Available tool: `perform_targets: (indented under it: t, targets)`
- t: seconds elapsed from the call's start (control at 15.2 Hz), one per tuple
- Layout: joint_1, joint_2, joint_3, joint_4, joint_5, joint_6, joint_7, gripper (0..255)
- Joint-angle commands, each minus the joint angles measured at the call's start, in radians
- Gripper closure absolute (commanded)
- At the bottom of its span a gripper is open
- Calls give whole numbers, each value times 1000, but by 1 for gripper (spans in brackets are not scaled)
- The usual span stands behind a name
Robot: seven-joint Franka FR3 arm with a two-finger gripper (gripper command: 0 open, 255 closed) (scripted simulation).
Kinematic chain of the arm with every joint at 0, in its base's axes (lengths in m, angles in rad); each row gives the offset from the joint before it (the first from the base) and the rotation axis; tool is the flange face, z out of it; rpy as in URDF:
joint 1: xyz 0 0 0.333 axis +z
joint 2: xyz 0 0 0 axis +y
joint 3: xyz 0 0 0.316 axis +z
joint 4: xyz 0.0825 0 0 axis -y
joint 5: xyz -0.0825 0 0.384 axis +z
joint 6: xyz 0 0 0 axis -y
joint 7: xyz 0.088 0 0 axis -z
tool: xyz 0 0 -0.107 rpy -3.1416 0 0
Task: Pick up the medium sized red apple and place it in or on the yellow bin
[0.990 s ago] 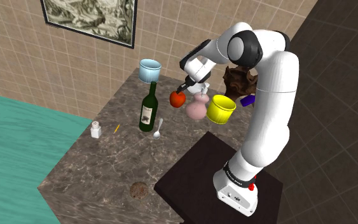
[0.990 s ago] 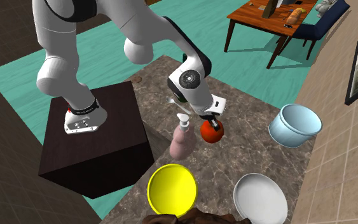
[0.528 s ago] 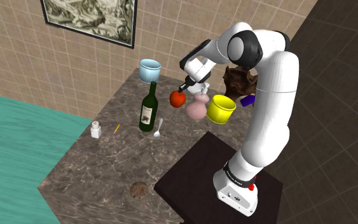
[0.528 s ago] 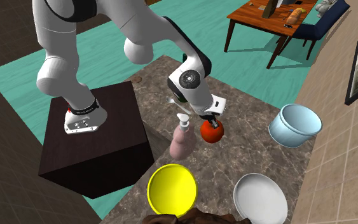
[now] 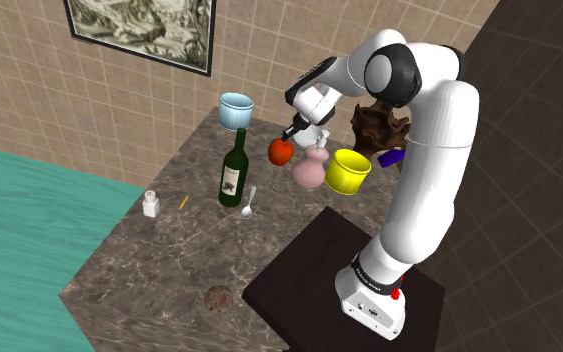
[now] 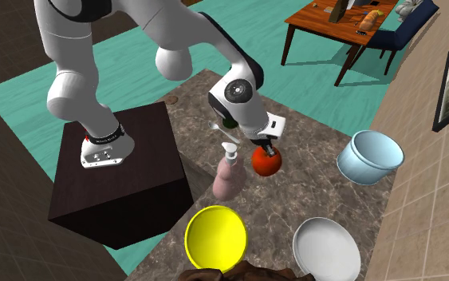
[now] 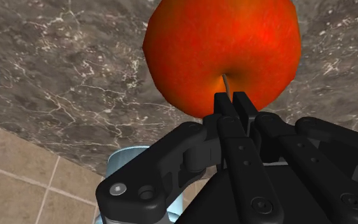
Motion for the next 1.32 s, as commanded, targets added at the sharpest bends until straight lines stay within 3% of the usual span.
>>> perform_targets:
  t: [0.0, 1.25]
  targets:
    - [13, -20, -17, -2, -32, -14, 29, 255]
    - [102, -199, -141, 16, -313, -163, 271, 255]
